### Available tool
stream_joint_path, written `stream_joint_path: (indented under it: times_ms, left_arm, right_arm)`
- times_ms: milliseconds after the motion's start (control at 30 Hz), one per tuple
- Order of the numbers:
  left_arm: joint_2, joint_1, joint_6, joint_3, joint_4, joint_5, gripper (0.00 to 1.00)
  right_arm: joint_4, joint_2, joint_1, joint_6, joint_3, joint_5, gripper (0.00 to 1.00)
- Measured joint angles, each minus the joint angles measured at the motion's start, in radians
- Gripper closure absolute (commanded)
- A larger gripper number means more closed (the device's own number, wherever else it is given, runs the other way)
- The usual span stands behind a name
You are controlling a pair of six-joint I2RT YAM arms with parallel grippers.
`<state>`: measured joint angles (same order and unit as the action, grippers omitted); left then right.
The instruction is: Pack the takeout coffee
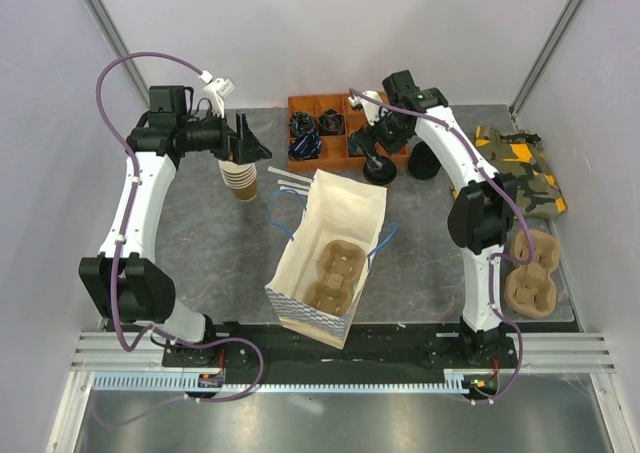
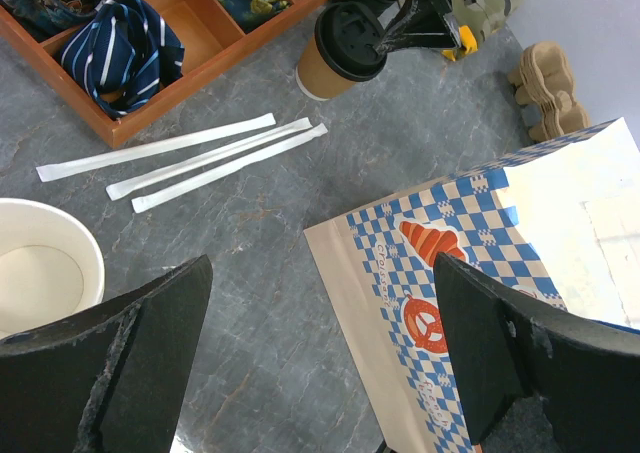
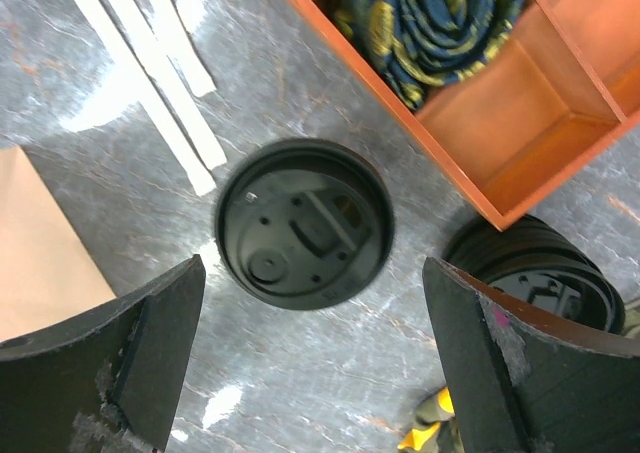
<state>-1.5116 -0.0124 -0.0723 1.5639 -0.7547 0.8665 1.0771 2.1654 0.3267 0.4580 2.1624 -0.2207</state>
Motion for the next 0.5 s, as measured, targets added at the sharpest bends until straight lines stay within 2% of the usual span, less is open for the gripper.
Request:
stream_joint_path:
  times_ms: [500]
  left_arm:
    - [-0.051, 0.001, -0.045, 0.066, -0.057, 0.013, 0.02]
  right_arm:
    - [-0.041, 0.0, 0.043, -0.018, -0.061, 0.043, 0.02]
